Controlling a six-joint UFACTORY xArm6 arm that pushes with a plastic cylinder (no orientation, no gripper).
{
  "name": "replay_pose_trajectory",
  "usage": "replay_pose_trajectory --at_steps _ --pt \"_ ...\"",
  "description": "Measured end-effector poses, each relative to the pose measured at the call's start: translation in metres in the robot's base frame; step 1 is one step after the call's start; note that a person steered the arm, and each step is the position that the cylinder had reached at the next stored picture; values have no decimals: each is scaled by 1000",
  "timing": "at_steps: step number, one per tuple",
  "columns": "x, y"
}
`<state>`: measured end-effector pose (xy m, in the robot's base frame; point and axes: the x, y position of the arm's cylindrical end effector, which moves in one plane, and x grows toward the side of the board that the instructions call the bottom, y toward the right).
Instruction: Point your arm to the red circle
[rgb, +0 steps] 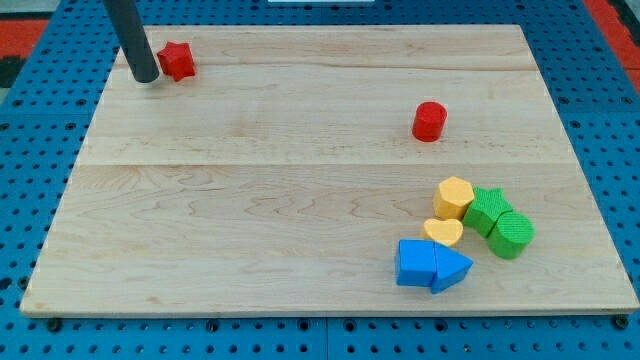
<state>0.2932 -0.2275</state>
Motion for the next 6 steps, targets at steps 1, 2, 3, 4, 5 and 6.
replay_pose_trajectory --at_steps 1,2,3,4,5,6 --pt "-13 15" --pt "-11 38" --pt "63 84" --pt "119 143" --pt "132 233" --pt "119 322"
